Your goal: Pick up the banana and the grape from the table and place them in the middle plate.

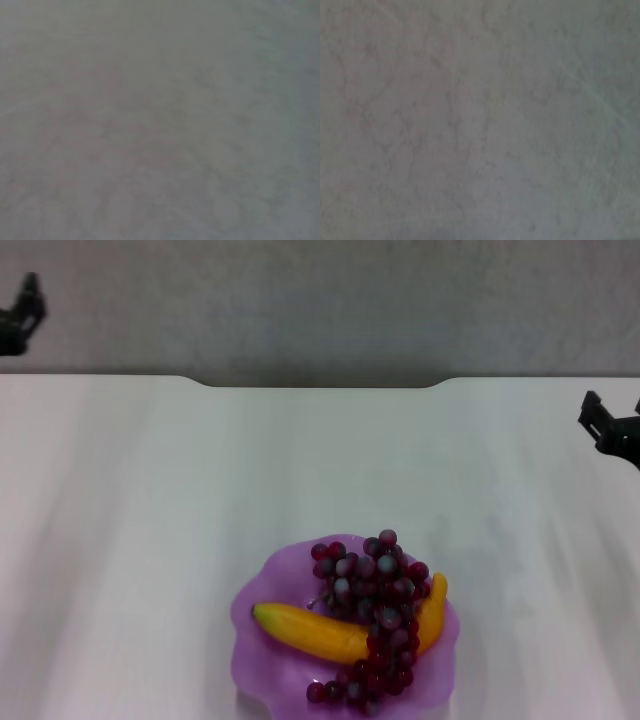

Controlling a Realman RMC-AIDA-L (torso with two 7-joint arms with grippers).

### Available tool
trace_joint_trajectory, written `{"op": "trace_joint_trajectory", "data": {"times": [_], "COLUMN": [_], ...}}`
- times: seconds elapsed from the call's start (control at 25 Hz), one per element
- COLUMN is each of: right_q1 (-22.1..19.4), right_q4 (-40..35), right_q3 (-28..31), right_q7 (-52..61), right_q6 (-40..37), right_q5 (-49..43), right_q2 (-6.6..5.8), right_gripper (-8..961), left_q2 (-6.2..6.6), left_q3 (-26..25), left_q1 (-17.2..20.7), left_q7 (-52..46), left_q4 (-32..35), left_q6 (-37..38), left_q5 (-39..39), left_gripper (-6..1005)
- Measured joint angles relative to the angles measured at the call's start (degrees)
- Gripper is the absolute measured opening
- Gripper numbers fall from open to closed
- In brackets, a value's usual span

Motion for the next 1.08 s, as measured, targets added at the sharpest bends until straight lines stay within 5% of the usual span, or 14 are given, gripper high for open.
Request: {"op": "trace_joint_trajectory", "data": {"times": [0.12, 0.28, 0.4, 0.72, 0.84, 1.08], "right_q1": [-0.5, -1.2, -1.9, -2.8, -2.9, -3.3], "right_q4": [-0.3, -0.8, -1.3, -1.6, -1.6, -2.5], "right_q3": [0.1, 0.1, -0.2, 0.1, 0.3, 0.4], "right_q7": [0.4, 1.1, 1.4, 1.4, 1.2, 1.1], "right_q6": [-0.8, -2.3, -3.8, -4.2, -4.2, -4.2], "right_q5": [0.0, 0.0, -0.4, -0.7, -0.9, -3.0], "right_q2": [0.07, 0.06, 0.05, -0.04, -0.10, -0.17], "right_gripper": [679, 678, 679, 678, 678, 678], "left_q2": [0.84, 4.26, 8.42, 13.43, 14.12, 14.07], "left_q3": [-0.6, 0.0, 2.8, 4.5, 4.3, 3.2], "left_q1": [0.2, 0.0, 0.1, 0.4, 0.2, 0.3], "left_q7": [-4.7, -15.5, -24.5, -32.6, -36.3, -37.4], "left_q4": [2.1, 4.7, 8.1, 11.2, 11.8, 12.5], "left_q6": [1.7, 3.0, 8.1, 9.1, 7.8, 6.0], "left_q5": [-1.7, -1.6, 0.0, 5.7, 11.9, 14.1], "left_gripper": [721, 713, 707, 690, 606, 611]}}
